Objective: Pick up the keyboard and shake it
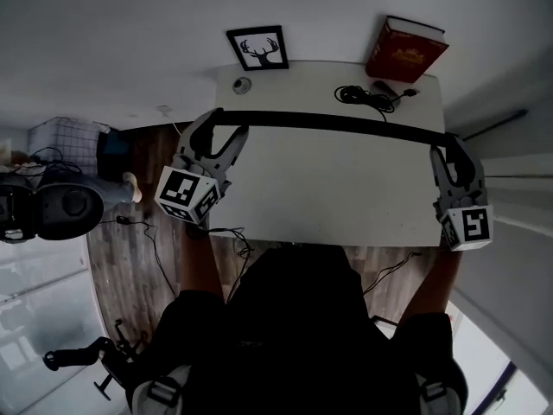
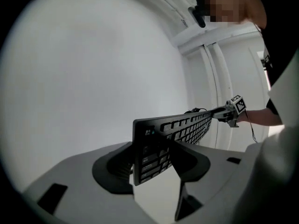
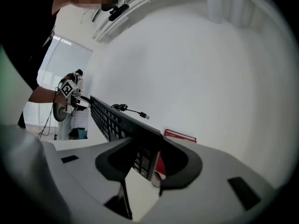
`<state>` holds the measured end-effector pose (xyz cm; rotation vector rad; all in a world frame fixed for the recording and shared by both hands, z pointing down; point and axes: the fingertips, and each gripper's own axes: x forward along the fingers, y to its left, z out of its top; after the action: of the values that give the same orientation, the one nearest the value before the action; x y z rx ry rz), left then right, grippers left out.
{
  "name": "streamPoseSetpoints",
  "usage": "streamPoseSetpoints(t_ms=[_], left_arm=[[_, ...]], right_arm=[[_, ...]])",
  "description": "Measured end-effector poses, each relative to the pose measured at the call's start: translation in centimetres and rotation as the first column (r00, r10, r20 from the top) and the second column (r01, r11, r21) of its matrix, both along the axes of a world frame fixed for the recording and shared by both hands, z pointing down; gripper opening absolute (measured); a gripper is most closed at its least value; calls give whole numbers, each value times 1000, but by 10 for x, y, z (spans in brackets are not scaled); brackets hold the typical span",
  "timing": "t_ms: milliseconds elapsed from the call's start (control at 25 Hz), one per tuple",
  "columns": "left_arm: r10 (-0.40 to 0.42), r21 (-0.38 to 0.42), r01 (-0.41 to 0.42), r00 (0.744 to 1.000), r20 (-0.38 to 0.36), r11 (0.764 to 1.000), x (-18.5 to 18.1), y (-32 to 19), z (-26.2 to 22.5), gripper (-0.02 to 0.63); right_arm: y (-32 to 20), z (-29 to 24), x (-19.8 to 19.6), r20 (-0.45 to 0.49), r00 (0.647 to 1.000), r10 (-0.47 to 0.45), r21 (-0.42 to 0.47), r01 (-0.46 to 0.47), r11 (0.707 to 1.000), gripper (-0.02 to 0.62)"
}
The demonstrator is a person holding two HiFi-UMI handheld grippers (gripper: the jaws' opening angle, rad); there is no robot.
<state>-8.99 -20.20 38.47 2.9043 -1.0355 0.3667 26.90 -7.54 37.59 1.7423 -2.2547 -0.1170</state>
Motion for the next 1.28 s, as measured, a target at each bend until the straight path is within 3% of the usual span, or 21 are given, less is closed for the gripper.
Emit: streamPoseSetpoints(t_ms=[320, 600, 760, 880, 1280], left_arm=[[28, 162, -20, 998, -49, 987, -23, 12, -59, 229], [70, 319, -24, 989, -134, 947, -37, 9, -118, 229], [85, 307, -40, 987, -133, 951, -26, -18, -110, 229], [81, 301, -37, 987, -137, 953, -31, -7, -117, 229], [135, 400, -56, 976, -172, 915, -34, 22, -162, 229]], right_arm=[[32, -62, -31, -54, 996, 73, 139, -65, 988, 169], [45, -137, -53, -175, 979, 107, 321, -45, 946, 167], [25, -131, -43, -177, 977, 120, 309, -61, 949, 167], [36, -144, -50, -184, 972, 146, 314, -82, 946, 169], [81, -186, -62, -197, 960, 199, 409, -104, 907, 169]])
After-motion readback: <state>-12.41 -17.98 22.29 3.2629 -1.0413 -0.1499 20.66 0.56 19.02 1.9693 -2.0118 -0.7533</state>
